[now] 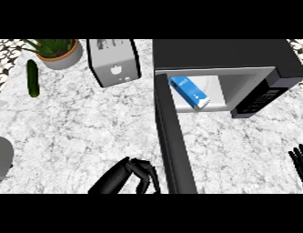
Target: Pick up the milk, place it into the microwave and close the microwave
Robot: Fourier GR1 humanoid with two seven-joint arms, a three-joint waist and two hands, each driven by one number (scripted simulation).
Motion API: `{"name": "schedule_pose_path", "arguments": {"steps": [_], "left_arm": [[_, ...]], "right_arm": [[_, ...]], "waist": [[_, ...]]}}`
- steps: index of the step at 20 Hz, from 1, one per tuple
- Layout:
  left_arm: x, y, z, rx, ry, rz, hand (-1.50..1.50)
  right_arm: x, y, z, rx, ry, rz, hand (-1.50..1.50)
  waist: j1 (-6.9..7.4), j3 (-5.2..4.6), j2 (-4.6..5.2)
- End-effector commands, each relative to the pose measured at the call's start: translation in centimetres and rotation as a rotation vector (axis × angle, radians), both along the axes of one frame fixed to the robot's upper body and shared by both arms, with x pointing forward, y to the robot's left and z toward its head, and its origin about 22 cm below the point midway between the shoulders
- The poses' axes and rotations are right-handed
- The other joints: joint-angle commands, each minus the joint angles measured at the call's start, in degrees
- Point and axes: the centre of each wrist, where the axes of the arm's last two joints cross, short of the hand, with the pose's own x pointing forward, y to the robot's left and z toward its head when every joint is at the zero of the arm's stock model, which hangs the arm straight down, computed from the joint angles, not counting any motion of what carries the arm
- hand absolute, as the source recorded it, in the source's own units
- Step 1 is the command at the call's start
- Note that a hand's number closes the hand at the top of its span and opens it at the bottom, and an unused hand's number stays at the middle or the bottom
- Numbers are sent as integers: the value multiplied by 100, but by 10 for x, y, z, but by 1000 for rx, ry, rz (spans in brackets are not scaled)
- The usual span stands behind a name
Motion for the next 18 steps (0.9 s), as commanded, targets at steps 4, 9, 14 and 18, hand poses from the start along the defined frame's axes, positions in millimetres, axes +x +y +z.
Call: {"name": "schedule_pose_path", "arguments": {"steps": [4,9,14,18], "left_arm": [[-8,-48,-21,30,-52,-18,150],[-2,-81,-24,39,-31,-104,150],[-12,-101,-34,63,26,-124,150],[-20,-119,-23,83,-5,-118,150]], "right_arm": [[-49,-33,40,89,-103,104,-150],[-52,-33,52,109,-151,129,-150],[-31,-12,75,157,-196,252,-150],[-7,-6,105,160,-219,327,-150]], "waist": [[22,3,10],[-24,9,25],[-209,-2,49],[-244,-6,56]]}}
